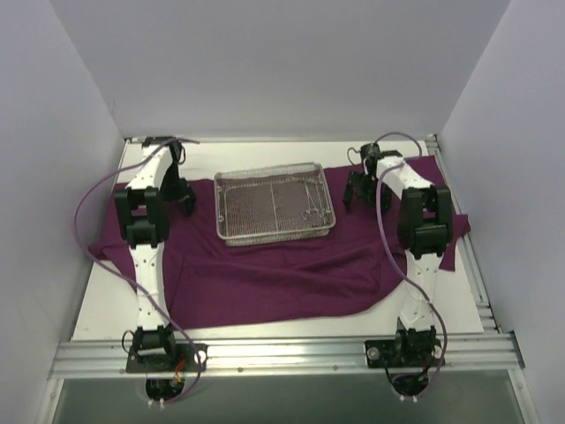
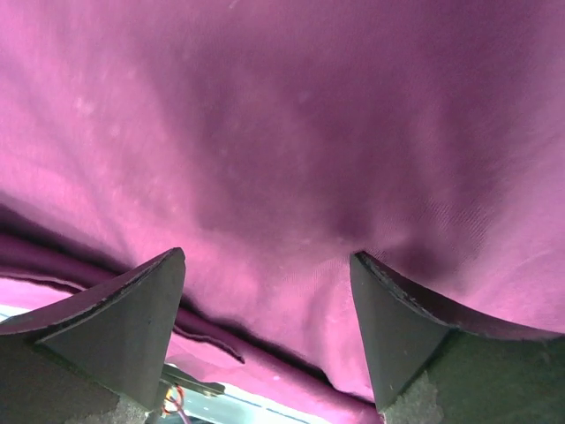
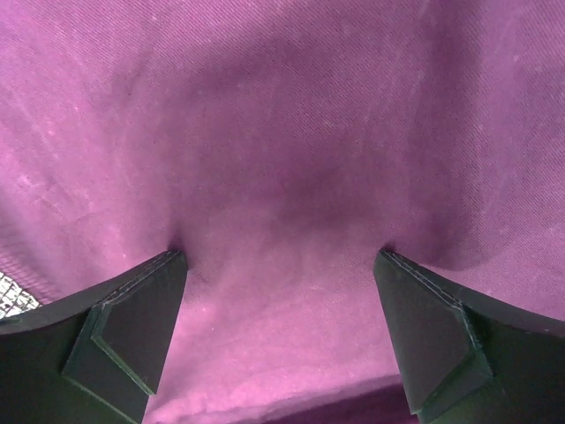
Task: Open and lay out the surgical kit
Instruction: Smooth out the surgical kit at the center of the board.
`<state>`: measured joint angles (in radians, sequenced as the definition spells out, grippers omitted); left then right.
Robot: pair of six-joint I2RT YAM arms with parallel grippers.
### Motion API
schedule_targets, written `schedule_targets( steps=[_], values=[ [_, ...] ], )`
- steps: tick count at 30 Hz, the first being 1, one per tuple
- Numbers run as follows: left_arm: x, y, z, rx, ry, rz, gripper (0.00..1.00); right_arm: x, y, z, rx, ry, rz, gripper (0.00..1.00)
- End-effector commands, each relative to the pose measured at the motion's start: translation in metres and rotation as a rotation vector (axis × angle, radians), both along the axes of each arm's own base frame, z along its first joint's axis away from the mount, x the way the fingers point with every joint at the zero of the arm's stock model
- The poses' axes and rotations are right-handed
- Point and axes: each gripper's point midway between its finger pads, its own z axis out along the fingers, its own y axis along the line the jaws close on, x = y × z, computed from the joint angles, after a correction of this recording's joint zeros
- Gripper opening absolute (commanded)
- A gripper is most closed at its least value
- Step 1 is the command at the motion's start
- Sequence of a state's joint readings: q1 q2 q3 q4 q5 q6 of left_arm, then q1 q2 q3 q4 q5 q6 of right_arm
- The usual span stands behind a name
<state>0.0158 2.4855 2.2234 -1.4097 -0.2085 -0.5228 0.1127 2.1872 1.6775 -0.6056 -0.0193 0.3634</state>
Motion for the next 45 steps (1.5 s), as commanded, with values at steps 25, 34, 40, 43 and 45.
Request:
schedule_targets(
  steps=[25,34,40,43,45],
  values=[
    [0.105,0.066,0.028,-0.061,-0.387,0.015,0.87,0.053,0.052,-0.010,0.107,-0.034,-0.110,0.91],
    [0.041,0.040,0.095,0.046,-0.320,-0.015,0.89,0.045,0.043,0.093,0.053,-0.179,-0.061,0.92],
    [-0.016,0.014,0.073,0.060,-0.215,-0.014,0.86,0.001,0.033,0.126,0.039,-0.211,-0.037,0.92],
    [-0.031,0.005,0.061,0.066,-0.172,-0.039,0.84,-0.022,0.029,0.132,0.040,-0.219,-0.034,0.92],
    [-0.033,-0.004,0.057,0.092,-0.151,-0.080,0.84,-0.032,0.025,0.138,0.042,-0.234,-0.034,0.92]
  ],
)
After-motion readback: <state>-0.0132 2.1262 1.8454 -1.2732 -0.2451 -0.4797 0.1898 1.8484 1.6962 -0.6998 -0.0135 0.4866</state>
